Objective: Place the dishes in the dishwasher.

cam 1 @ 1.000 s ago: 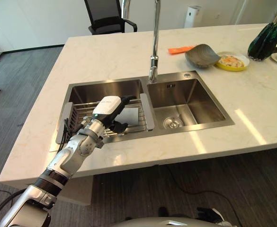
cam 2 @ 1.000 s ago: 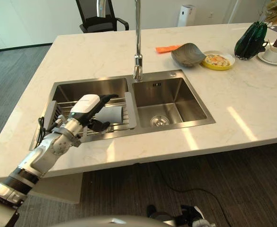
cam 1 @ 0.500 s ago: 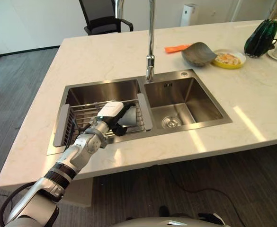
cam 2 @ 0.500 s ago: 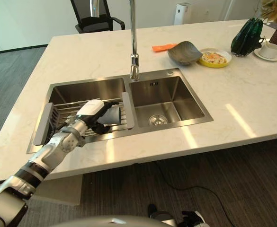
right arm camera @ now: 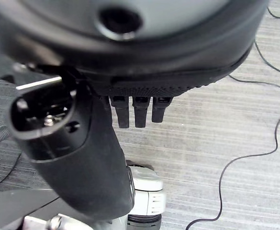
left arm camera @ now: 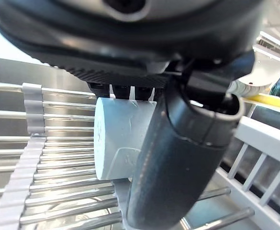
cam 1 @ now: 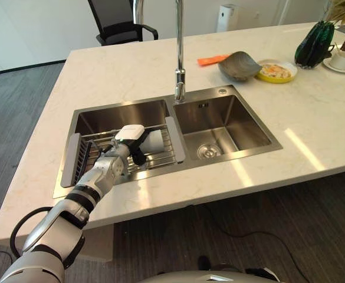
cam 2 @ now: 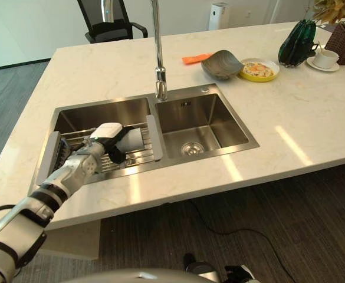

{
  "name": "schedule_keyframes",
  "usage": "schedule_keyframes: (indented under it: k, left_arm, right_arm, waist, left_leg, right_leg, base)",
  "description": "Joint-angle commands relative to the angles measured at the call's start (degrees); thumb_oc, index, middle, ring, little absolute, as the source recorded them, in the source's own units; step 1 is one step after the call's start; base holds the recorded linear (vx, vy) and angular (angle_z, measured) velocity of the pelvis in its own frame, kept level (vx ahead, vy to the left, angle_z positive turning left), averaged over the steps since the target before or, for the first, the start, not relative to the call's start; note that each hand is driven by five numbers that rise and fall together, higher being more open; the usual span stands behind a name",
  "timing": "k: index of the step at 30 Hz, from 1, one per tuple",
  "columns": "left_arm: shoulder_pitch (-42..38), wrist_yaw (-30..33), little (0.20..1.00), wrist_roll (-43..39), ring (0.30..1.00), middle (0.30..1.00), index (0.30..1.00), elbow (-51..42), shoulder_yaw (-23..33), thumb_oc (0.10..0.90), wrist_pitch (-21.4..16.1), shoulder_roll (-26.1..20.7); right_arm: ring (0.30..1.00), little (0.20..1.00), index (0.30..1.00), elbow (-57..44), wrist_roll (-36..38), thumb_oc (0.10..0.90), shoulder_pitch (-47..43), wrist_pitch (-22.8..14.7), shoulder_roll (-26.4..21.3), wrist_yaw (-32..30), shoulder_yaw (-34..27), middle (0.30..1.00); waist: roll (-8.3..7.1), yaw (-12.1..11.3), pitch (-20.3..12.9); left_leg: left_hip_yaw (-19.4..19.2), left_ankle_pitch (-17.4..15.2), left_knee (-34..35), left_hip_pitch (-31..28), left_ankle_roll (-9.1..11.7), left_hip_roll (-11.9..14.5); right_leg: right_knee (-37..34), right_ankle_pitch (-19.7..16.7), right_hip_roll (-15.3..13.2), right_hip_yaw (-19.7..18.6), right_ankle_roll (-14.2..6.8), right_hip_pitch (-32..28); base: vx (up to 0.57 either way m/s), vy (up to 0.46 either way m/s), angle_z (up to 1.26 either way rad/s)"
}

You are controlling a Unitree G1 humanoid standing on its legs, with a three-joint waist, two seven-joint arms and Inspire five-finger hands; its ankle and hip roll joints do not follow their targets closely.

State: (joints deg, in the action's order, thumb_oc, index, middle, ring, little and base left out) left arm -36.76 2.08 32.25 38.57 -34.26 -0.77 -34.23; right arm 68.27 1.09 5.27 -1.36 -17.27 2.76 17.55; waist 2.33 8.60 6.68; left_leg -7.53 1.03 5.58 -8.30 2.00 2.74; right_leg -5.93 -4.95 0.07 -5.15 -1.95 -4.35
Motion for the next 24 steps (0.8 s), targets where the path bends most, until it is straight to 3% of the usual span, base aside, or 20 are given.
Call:
schedule_keyframes:
  k: [1,10,11,13,15,17,20,24]
  left_arm:
    - [-9.4,1.6,0.3,2.7,0.3,0.3,0.3,3.2,-0.6,0.4,-0.4,-3.7]
    - [-5.9,9.0,0.3,-0.4,0.3,0.3,0.3,-7.3,4.2,0.4,-3.2,-5.1]
    - [-3.7,13.1,0.3,-2.9,0.3,0.3,0.3,-13.8,8.2,0.4,-4.8,-5.5]
    - [-0.3,15.4,0.3,-5.6,0.3,0.3,0.3,-18.5,12.6,0.4,-5.5,-4.8]
    - [5.0,21.4,0.3,-13.4,0.3,0.3,0.3,-26.8,21.4,0.4,-7.5,1.1]
    - [7.2,23.3,0.3,-16.0,0.3,0.3,0.3,-29.1,24.4,0.4,-8.0,3.3]
    - [13.9,27.2,0.3,-29.2,0.3,0.3,0.3,-39.7,32.1,0.4,-12.5,11.7]
    - [22.0,27.8,0.3,-33.2,0.3,0.3,0.3,-48.9,37.6,0.4,-15.0,13.8]
  right_arm:
    - [0.9,0.9,0.9,0.1,0.4,0.8,-1.9,-1.7,-0.1,1.0,2.1,0.9]
    - [0.9,0.9,0.9,-0.6,0.6,0.8,-1.2,-2.7,0.1,0.1,1.8,0.9]
    - [0.9,0.9,0.9,-0.9,0.5,0.8,-0.6,-3.1,0.6,-0.3,1.5,0.9]
    - [0.9,0.9,0.9,-0.7,0.1,0.8,-0.1,-3.1,1.0,-0.9,1.5,0.9]
    - [0.9,0.9,0.9,-0.1,-0.4,0.8,0.1,-2.9,2.3,-2.1,0.8,0.9]
    - [0.9,0.9,0.9,0.2,-0.4,0.8,0.1,-2.7,2.6,-2.6,0.4,0.9]
    - [0.9,0.9,0.9,0.8,0.3,0.8,0.0,-2.4,2.7,-5.6,-1.9,0.9]
    - [0.9,0.9,0.9,0.7,1.1,0.8,0.6,-2.2,3.1,-6.7,-3.4,0.9]
  waist:
    - [-1.44,0.6,-0.3]
    - [-1.88,0.2,-0.3]
    - [-2.21,-0.4,-0.3]
    - [-2.45,-0.4,-0.5]
    - [-3.14,-1.2,-0.5]
    - [-3.24,-1.4,-0.5]
    - [-3.39,-2.3,-0.4]
    - [-3.28,-3.8,-0.2]
  left_leg:
    - [-1.5,-4.2,-0.6,-2.3,1.0,-2.1]
    - [-1.2,-4.3,-0.6,-2.1,1.0,-2.1]
    - [-0.9,-4.3,-0.6,-2.0,1.1,-2.1]
    - [-0.6,-4.3,-0.6,-2.0,1.1,-2.1]
    - [-0.2,-4.3,-0.6,-1.9,1.2,-2.1]
    - [0.0,-4.4,-0.6,-1.9,1.2,-2.1]
    - [0.5,-4.5,-0.6,-1.8,1.1,-2.0]
    - [1.1,-3.6,-0.6,-1.1,1.2,-2.1]
  right_leg:
    - [0.9,5.1,-1.4,1.5,-5.0,-3.0]
    - [0.9,5.3,-1.5,2.0,-5.0,-3.0]
    - [0.9,5.3,-1.6,2.3,-4.9,-3.1]
    - [0.9,5.4,-1.6,2.6,-4.9,-3.2]
    - [0.9,5.5,-1.7,3.2,-4.5,-3.3]
    - [0.9,5.6,-1.8,3.4,-4.4,-3.4]
    - [0.9,5.8,-1.9,3.9,-3.9,-3.6]
    - [0.9,5.4,-2.1,4.6,-3.6,-3.4]
  base:
    - [-0.02,0.001,-0.06]
    - [0.0,-0.001,-0.02]
    - [0.0,0.0,0.0]
    - [0.01,-0.007,0.02]
    - [0.02,-0.017,0.05]
    - [0.01,-0.008,0.07]
    - [0.01,-0.006,0.08]
    - [-0.02,-0.009,0.03]
